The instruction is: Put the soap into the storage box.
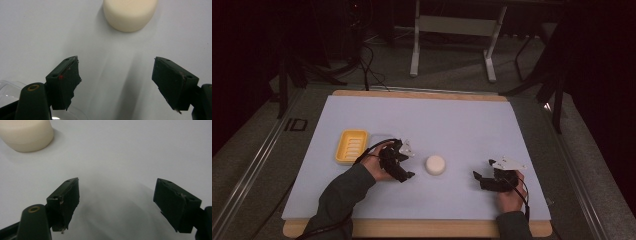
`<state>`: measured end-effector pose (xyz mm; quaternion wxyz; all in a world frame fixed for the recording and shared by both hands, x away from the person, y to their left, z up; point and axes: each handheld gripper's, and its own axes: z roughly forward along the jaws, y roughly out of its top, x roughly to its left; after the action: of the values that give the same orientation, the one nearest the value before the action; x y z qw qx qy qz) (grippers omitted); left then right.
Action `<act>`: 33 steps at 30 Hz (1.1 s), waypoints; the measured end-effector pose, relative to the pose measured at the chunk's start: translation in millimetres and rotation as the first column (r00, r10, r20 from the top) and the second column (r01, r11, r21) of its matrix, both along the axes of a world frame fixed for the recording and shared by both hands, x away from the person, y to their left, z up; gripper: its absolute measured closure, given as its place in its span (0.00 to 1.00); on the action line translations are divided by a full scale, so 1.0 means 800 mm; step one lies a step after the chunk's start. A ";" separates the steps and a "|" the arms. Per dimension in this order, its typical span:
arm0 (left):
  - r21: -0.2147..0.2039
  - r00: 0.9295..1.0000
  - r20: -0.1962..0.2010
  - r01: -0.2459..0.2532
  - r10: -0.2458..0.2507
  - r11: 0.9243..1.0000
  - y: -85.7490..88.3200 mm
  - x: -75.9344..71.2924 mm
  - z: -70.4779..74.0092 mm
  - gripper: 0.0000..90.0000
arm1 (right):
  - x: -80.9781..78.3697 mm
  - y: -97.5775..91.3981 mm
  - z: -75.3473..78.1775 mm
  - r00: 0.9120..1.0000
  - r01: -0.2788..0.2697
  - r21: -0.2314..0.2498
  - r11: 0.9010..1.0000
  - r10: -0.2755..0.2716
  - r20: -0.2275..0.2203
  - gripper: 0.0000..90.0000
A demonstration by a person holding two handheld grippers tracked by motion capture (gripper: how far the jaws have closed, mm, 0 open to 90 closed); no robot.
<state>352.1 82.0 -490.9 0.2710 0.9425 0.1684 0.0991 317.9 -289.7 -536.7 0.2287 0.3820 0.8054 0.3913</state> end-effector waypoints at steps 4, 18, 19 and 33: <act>0.006 1.000 0.000 -0.001 0.001 1.000 -0.004 0.002 0.000 0.23 | 0.000 0.000 0.000 1.000 0.000 0.000 1.000 0.000 0.000 0.23; 0.010 1.000 -0.003 0.008 -0.008 1.000 -0.015 0.008 -0.001 0.20 | 0.000 0.000 0.000 1.000 -0.003 -0.003 1.000 0.003 0.000 0.22; 0.007 1.000 -0.003 0.008 -0.008 1.000 -0.016 0.009 -0.001 0.20 | 0.000 0.000 0.000 1.000 -0.004 -0.003 1.000 0.004 0.000 0.22; 0.006 1.000 -0.007 0.017 -0.017 1.000 -0.027 0.015 -0.001 0.19 | -0.001 0.000 0.000 1.000 -0.006 0.004 1.000 0.006 0.010 0.22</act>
<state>363.9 60.4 -491.8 0.2685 0.9450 0.1610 0.0943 316.8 -290.0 -536.5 0.2308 0.3783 0.8045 0.3954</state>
